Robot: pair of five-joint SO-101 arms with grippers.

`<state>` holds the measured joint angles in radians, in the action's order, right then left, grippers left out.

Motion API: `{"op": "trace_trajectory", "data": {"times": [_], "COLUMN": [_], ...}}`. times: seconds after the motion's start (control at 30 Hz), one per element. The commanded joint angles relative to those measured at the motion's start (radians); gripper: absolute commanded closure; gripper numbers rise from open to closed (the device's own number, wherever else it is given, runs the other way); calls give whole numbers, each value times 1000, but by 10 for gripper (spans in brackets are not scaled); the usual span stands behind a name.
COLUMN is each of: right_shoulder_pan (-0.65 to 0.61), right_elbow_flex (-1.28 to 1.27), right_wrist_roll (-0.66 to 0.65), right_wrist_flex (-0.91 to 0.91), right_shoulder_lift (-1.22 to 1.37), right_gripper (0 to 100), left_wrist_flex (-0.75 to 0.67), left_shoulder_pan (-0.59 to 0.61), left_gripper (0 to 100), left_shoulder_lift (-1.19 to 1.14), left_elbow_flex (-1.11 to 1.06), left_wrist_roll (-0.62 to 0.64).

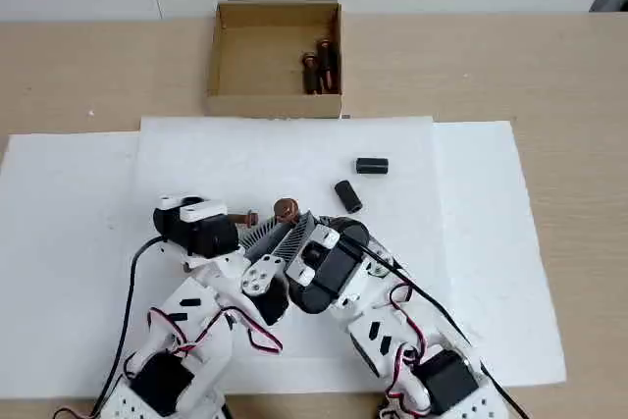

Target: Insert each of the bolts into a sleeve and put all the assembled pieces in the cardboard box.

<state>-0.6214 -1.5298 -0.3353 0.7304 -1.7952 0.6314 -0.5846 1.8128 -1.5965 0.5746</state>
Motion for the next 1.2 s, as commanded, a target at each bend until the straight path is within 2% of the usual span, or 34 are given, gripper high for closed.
{"op": "trace_trajectory", "data": {"times": [0.0, 0.07, 0.37, 0.57, 0.63, 0.77, 0.8, 0.9, 1.03, 1.17], "right_shoulder_pan": [5, 5, 5, 12, 35, 131, 159, 216, 225, 251], "right_elbow_flex": [41, 40, 35, 34, 35, 40, 41, 41, 106, 218], "right_wrist_roll": [-5, -5, -5, 15, 68, 167, 198, 276, 381, 427], "right_wrist_flex": [-33, -33, -33, -33, -33, -25, -25, -24, 2, -7], "right_shoulder_lift": [-18, -18, -18, -18, -15, -12, -10, -10, 13, 168], "right_gripper": [995, 995, 995, 995, 995, 995, 995, 995, 995, 995], "left_wrist_flex": [51, 61, 153, 230, 253, 293, 301, 336, 419, 491], "left_shoulder_pan": [11, 29, 127, 233, 278, 384, 414, 502, 559, 620], "left_gripper": [803, 757, 756, 759, 799, 984, 998, 989, 994, 994], "left_shoulder_lift": [2, 2, -2, 0, 2, 3, 3, 2, 3, 3], "left_elbow_flex": [4, 5, 151, 260, 291, 326, 328, 323, 257, 199], "left_wrist_roll": [-6, -8, -44, -71, -72, -138, -163, -258, -391, -410]}}
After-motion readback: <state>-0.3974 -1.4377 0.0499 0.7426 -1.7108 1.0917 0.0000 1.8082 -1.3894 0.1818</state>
